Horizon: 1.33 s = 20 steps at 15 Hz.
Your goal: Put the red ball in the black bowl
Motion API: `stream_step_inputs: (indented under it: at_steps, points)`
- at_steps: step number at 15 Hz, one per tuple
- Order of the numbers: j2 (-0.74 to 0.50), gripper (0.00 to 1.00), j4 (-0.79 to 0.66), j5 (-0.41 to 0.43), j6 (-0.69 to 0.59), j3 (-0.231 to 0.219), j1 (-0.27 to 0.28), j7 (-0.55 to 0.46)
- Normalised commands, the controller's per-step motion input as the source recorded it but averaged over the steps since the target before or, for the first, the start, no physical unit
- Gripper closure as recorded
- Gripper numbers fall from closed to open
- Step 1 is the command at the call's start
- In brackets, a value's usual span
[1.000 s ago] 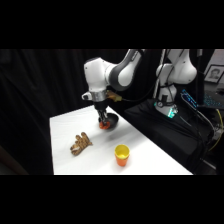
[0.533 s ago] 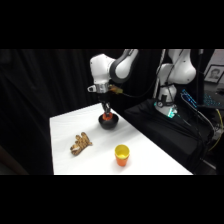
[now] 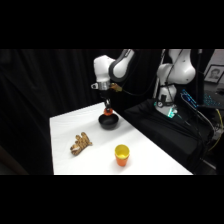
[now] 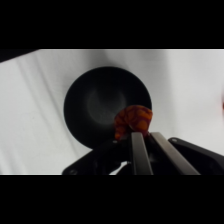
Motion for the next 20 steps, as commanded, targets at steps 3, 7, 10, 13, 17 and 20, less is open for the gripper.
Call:
stream_step_inputs:
  at_steps: [3, 7, 10, 13, 17, 20]
  points:
    - [0.11, 0.98, -0.04, 0.195, 0.29, -0.033, -0.076, -0.16]
    - [0.21, 0.98, 0.04, 0.305, 0.23, 0.033, -0.09, -0.22]
    - [0.21, 0.66, 0.1, 0.268, 0.16, 0.095, -0.118, -0.22]
    - [0.12, 0.44, 0.11, 0.169, 0.11, 0.109, -0.126, -0.17]
    - [-0.04, 0.11, 0.07, 0.026, -0.01, 0.069, -0.094, -0.1]
    - [-0.24, 0.0, -0.01, -0.104, -0.16, 0.018, -0.052, -0.02]
